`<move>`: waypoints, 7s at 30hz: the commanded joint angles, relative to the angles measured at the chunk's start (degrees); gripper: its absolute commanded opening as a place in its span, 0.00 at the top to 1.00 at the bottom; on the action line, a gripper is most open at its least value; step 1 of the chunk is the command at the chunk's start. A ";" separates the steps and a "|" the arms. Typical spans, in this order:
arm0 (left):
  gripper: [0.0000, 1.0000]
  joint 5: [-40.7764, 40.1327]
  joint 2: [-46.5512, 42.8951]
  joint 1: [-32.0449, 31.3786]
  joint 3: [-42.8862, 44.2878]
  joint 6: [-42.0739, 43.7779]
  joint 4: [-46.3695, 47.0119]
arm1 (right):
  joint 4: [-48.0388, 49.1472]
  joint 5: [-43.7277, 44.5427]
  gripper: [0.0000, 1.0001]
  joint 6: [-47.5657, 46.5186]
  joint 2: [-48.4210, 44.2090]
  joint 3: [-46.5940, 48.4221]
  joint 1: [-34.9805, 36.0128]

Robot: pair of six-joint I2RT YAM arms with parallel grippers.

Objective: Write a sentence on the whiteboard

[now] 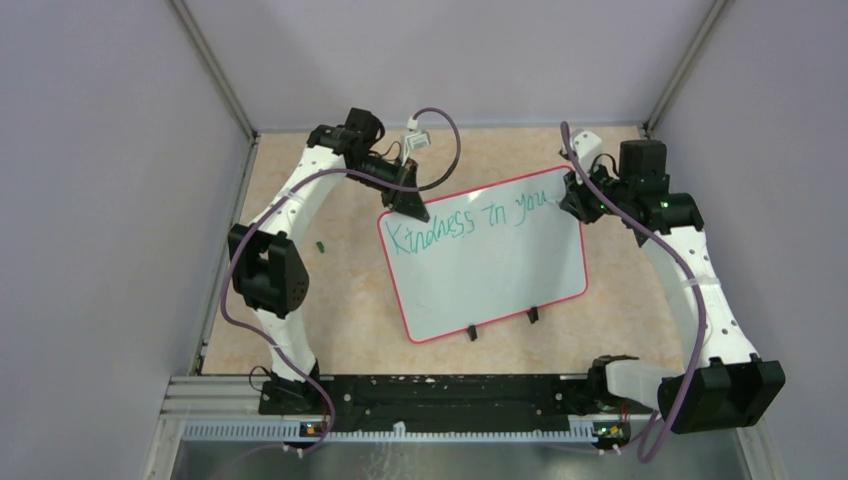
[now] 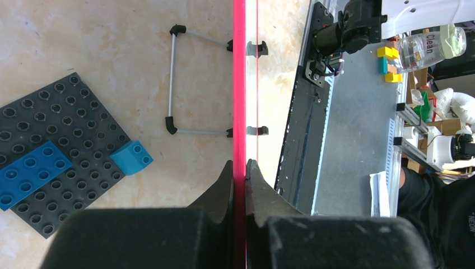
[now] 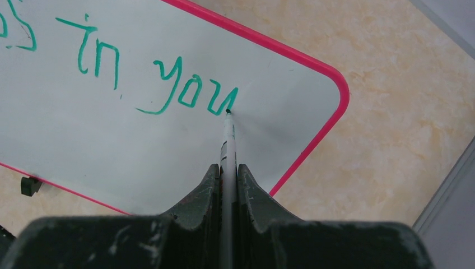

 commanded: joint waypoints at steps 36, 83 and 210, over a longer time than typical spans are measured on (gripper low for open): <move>1.00 -9.17 0.16 -0.47 -0.03 4.29 0.90 | 2.86 -0.91 1.00 -1.16 1.18 4.09 -1.25; 1.00 -10.04 0.72 -0.41 0.32 3.85 0.68 | 4.50 2.26 1.00 0.95 1.88 4.12 -4.45; 1.00 -5.00 -2.13 3.71 -5.44 2.68 1.79 | 24.78 10.28 1.00 8.41 4.21 -15.56 48.00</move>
